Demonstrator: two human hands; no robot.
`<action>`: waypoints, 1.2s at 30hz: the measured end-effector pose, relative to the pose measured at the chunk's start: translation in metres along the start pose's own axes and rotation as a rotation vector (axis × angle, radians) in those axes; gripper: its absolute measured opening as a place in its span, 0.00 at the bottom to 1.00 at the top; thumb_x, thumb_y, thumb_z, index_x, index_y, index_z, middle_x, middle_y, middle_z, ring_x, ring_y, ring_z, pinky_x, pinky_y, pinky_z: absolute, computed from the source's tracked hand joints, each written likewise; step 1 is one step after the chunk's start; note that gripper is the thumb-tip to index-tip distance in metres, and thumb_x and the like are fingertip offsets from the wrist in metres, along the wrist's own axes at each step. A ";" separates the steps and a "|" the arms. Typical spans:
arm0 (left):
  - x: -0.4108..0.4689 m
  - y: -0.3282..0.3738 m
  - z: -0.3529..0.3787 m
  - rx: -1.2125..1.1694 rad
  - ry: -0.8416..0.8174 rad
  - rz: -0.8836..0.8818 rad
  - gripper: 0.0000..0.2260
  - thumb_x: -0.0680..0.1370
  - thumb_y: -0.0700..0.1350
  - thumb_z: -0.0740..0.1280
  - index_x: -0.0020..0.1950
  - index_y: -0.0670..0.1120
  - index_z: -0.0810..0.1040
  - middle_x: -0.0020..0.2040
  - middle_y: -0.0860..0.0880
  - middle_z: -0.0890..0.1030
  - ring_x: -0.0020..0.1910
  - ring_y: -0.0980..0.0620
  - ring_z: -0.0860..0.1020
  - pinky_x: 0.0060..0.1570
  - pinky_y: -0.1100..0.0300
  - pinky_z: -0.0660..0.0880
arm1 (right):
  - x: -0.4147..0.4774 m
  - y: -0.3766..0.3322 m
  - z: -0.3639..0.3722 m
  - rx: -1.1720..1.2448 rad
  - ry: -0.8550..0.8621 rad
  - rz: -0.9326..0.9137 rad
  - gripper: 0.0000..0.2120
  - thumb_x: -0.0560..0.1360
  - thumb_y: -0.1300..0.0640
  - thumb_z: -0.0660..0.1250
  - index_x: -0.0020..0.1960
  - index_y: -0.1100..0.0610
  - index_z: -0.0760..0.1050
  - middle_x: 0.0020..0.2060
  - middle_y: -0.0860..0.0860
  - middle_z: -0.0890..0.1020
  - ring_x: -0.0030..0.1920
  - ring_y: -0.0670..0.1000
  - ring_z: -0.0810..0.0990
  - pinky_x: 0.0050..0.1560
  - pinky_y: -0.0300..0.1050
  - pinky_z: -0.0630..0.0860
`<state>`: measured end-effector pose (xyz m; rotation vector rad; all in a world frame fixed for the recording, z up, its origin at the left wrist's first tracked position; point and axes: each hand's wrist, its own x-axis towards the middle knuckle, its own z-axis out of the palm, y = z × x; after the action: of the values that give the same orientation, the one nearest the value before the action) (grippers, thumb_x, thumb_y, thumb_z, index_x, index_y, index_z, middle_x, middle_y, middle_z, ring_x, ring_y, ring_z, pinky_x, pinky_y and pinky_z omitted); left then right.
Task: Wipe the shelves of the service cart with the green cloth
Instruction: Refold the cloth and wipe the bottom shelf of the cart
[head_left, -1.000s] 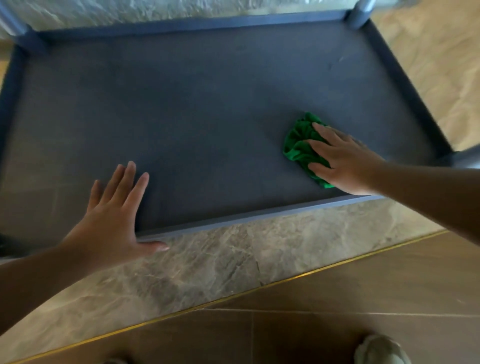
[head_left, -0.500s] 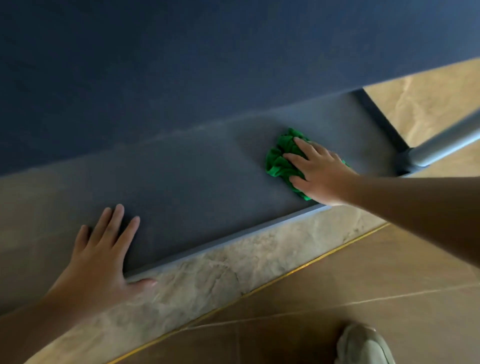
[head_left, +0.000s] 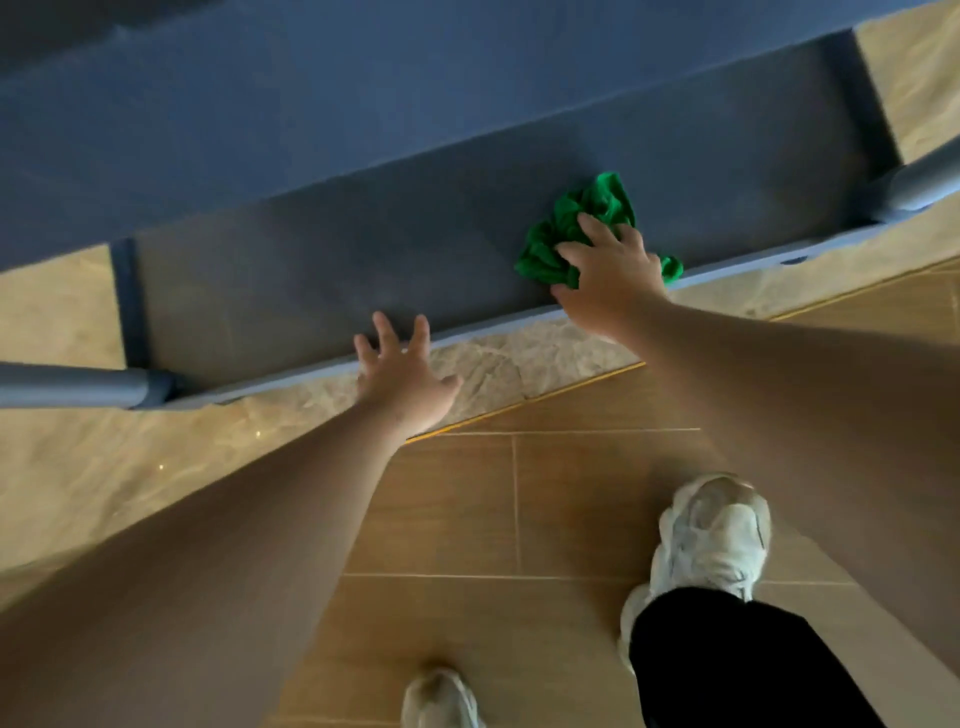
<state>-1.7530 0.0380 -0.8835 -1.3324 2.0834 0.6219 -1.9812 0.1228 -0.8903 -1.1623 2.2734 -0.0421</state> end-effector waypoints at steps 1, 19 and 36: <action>-0.004 0.001 0.001 0.010 0.002 -0.003 0.37 0.80 0.62 0.61 0.82 0.56 0.44 0.81 0.44 0.36 0.79 0.36 0.41 0.75 0.39 0.54 | -0.004 0.003 -0.001 -0.022 -0.044 -0.018 0.24 0.79 0.47 0.64 0.75 0.45 0.67 0.81 0.48 0.53 0.77 0.61 0.54 0.70 0.62 0.62; -0.223 0.037 -0.058 -1.084 0.149 0.265 0.25 0.85 0.56 0.57 0.81 0.55 0.55 0.81 0.54 0.59 0.77 0.55 0.61 0.77 0.52 0.57 | -0.237 -0.086 -0.078 1.371 0.200 0.357 0.32 0.74 0.62 0.70 0.75 0.46 0.69 0.58 0.50 0.81 0.52 0.52 0.84 0.54 0.56 0.82; -0.531 0.045 -0.196 -1.339 0.181 0.491 0.15 0.80 0.64 0.49 0.59 0.68 0.72 0.56 0.69 0.79 0.61 0.69 0.74 0.53 0.74 0.70 | -0.485 -0.176 -0.291 1.338 0.190 0.031 0.29 0.76 0.63 0.70 0.73 0.43 0.70 0.60 0.42 0.81 0.58 0.42 0.81 0.60 0.47 0.80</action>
<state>-1.6624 0.2701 -0.3731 -1.4475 2.1114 2.4651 -1.7798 0.3126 -0.3662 -0.3682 1.7205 -1.4377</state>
